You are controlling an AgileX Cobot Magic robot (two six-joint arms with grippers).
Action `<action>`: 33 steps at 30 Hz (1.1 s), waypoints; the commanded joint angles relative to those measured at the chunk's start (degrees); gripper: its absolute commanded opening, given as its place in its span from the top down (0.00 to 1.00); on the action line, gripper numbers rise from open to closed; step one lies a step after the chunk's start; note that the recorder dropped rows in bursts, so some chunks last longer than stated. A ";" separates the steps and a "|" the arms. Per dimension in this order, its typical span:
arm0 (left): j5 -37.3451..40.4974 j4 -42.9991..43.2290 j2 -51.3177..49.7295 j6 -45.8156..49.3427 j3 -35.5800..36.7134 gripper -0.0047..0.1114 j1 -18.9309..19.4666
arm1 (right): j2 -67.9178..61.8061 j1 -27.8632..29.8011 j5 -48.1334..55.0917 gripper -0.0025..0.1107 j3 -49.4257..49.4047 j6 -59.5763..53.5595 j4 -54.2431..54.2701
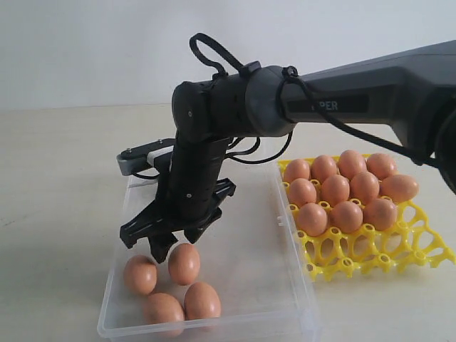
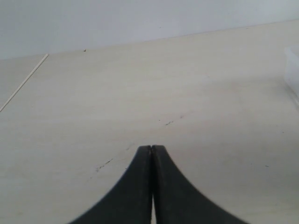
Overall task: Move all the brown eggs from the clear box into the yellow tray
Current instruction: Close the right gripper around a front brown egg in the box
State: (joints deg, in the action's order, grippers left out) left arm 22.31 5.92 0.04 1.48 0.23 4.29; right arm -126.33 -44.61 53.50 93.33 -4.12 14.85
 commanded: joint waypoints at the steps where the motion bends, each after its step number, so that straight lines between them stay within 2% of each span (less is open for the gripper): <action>1: -0.51 -0.03 -0.04 -0.21 -0.23 0.96 -0.29 | 1.09 0.39 -0.12 0.48 0.23 1.18 0.21; 33: -0.51 -0.03 -0.04 -0.21 -0.23 0.96 -0.29 | -2.66 0.39 -2.19 0.48 0.23 4.12 4.27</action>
State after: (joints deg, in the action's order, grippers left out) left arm 22.31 5.92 0.04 1.48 0.23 4.29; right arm -128.94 -44.51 52.76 93.33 0.00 18.28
